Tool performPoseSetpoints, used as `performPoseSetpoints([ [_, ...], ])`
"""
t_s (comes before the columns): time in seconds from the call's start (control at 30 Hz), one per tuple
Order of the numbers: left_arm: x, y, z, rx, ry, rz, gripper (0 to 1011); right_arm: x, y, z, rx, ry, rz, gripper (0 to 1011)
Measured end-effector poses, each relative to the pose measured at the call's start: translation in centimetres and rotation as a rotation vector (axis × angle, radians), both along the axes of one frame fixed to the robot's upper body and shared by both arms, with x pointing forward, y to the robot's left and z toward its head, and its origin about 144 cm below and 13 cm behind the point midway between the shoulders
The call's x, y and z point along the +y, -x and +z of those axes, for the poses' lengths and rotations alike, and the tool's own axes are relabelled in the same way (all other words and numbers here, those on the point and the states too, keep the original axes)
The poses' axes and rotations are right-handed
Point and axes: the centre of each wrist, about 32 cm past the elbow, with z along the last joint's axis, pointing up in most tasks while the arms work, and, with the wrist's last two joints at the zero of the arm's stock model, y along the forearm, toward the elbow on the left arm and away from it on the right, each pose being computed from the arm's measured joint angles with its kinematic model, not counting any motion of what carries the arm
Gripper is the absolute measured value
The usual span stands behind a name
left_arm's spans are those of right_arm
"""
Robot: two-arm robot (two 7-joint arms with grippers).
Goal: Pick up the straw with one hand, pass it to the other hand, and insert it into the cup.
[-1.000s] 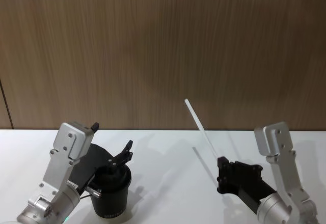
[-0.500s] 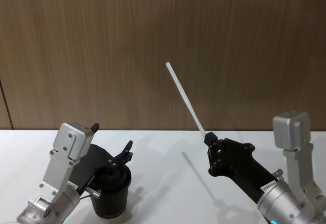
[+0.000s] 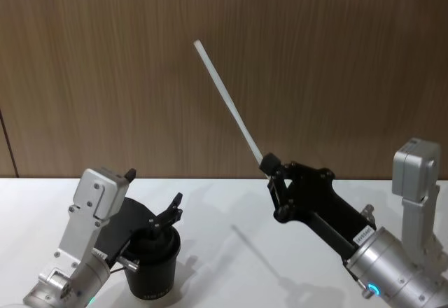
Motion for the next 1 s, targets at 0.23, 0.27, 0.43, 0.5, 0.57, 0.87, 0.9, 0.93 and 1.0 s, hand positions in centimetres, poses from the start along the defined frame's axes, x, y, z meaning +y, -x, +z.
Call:
performPoseSetpoints([
  [0.23, 0.0, 0.0, 0.0, 0.000, 0.000, 0.000, 1003, 0.1, -1.6, 0.1, -0.052, -0.011, 0.063, 0],
  [0.27, 0.0, 0.0, 0.0, 0.000, 0.000, 0.000, 1003, 0.2, -2.0, 0.1, -0.060, -0.011, 0.076, 0],
  [0.43, 0.0, 0.0, 0.0, 0.000, 0.000, 0.000, 1003, 0.4, -3.0, 0.1, -0.074, -0.014, 0.105, 0],
  [0.5, 0.0, 0.0, 0.0, 0.000, 0.000, 0.000, 1003, 0.6, -3.3, 0.1, -0.078, -0.015, 0.115, 0],
  [0.57, 0.0, 0.0, 0.0, 0.000, 0.000, 0.000, 1003, 0.8, -3.7, 0.1, -0.078, -0.015, 0.125, 0],
  [0.87, 0.0, 0.0, 0.0, 0.000, 0.000, 0.000, 1003, 1.6, -5.0, 0.0, -0.076, -0.020, 0.151, 0],
  [0.9, 0.0, 0.0, 0.0, 0.000, 0.000, 0.000, 1003, 1.7, -5.1, 0.0, -0.075, -0.020, 0.152, 0],
  [0.93, 0.0, 0.0, 0.0, 0.000, 0.000, 0.000, 1003, 1.8, -5.2, 0.0, -0.073, -0.021, 0.154, 0],
  [1.0, 0.0, 0.0, 0.0, 0.000, 0.000, 0.000, 1003, 1.9, -5.4, 0.0, -0.072, -0.021, 0.156, 0],
])
